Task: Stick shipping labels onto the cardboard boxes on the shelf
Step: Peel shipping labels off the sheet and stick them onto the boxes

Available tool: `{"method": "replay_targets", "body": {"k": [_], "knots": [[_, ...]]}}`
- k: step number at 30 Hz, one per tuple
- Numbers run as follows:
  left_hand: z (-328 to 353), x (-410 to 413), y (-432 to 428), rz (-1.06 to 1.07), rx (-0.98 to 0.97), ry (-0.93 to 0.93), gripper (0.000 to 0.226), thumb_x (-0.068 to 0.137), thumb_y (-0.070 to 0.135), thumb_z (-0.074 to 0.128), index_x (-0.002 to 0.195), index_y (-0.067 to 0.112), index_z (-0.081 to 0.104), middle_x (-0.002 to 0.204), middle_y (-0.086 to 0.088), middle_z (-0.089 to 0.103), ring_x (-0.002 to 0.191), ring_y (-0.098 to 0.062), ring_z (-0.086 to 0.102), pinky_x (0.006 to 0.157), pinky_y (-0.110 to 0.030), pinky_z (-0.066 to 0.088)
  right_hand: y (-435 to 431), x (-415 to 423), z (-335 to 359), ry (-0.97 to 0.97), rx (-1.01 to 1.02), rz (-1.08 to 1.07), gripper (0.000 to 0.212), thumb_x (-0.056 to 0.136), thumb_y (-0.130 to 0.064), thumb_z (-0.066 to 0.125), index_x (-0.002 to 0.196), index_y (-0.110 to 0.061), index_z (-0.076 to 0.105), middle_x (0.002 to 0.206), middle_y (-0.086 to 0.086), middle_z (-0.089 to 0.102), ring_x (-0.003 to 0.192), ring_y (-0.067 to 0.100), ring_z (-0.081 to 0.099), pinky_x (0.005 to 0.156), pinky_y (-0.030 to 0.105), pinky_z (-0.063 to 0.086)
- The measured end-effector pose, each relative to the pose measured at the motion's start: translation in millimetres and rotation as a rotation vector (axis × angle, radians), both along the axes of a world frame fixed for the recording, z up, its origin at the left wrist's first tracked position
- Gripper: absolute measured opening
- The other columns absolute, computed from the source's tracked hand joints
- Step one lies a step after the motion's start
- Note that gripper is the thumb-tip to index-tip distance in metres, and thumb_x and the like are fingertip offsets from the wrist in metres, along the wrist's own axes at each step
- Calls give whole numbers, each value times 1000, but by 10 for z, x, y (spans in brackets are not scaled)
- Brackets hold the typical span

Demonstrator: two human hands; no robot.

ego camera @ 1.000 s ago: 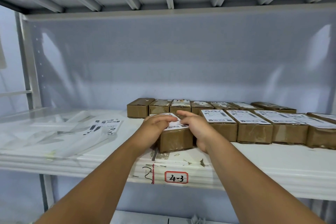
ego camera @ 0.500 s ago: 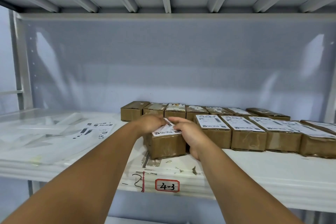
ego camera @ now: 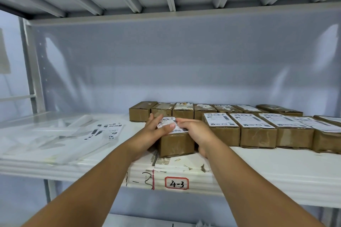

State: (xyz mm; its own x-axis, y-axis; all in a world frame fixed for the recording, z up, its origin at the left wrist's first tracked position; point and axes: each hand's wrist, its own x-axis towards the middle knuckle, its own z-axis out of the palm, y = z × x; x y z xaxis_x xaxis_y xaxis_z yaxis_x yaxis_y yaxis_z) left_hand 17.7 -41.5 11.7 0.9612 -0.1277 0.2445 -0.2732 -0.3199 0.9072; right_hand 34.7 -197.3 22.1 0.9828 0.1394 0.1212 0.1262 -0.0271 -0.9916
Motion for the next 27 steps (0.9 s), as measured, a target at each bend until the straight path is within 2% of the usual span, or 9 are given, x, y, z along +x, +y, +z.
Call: {"method": "replay_targets", "body": {"k": [3, 7, 10, 12, 14, 16, 18, 21, 27], "knots": [[4, 10, 9, -6, -29, -3, 69, 85, 37, 61, 146, 32, 28, 157, 13, -10, 144, -7, 0, 102, -22, 16, -16, 13, 22, 111, 49, 11, 26, 86, -12, 56, 101, -24, 74, 99, 5, 73, 86, 24, 65, 68, 28, 51], [2, -8, -2, 5, -18, -31, 55, 86, 34, 62, 138, 37, 41, 157, 11, -1, 144, -8, 4, 103, -22, 17, -27, 24, 37, 150, 44, 0, 28, 84, -11, 54, 91, -27, 75, 98, 7, 72, 86, 26, 64, 67, 30, 52], [-29, 22, 28, 80, -22, -120, 30, 81, 44, 67, 110, 46, 60, 151, 10, 23, 141, -10, 21, 113, -34, 25, -9, 17, 35, 132, 56, -23, 28, 85, -10, 53, 97, -25, 75, 98, 7, 72, 81, 24, 64, 65, 28, 51], [-40, 29, 42, 199, -3, -206, 16, 82, 44, 65, 98, 41, 65, 137, 7, 40, 128, -12, 40, 109, -39, 34, 14, 22, 31, 96, 76, -63, 26, 87, -11, 54, 100, -23, 74, 100, 5, 71, 80, 21, 63, 63, 25, 49], [-43, 3, 37, 244, 51, -275, 19, 85, 47, 59, 95, 33, 67, 124, 3, 48, 115, -11, 49, 104, -31, 37, 33, 14, 32, 54, 92, -103, 23, 89, -12, 57, 104, -20, 72, 102, 3, 70, 79, 15, 61, 59, 21, 46], [-33, -50, 13, 168, 118, -275, 25, 87, 47, 52, 102, 31, 64, 124, 3, 46, 110, -5, 47, 96, -20, 32, 36, -8, 36, 33, 85, -140, 22, 90, -14, 59, 108, -17, 71, 100, 1, 68, 76, 10, 58, 55, 20, 43], [-33, -88, -10, 105, 183, -230, 33, 83, 46, 60, 113, 33, 57, 125, 8, 39, 111, -3, 42, 91, -14, 30, 32, -16, 42, 29, 76, -163, 21, 89, -13, 59, 107, -17, 71, 94, 1, 67, 71, 7, 56, 51, 18, 41], [-53, -79, -7, 114, 281, -208, 51, 75, 41, 73, 120, 33, 50, 120, 9, 34, 109, -6, 45, 78, -4, 35, 46, -13, 57, 66, 92, -184, 22, 88, -12, 58, 103, -17, 72, 90, 0, 69, 67, 13, 58, 49, 19, 43], [-49, -58, 9, 122, 268, -226, 55, 74, 39, 75, 122, 31, 51, 119, 8, 36, 111, -7, 46, 81, -7, 36, 56, -13, 71, 99, 95, -220, 21, 89, -16, 59, 105, -13, 71, 80, 0, 65, 63, 16, 58, 48, 22, 43]]}}
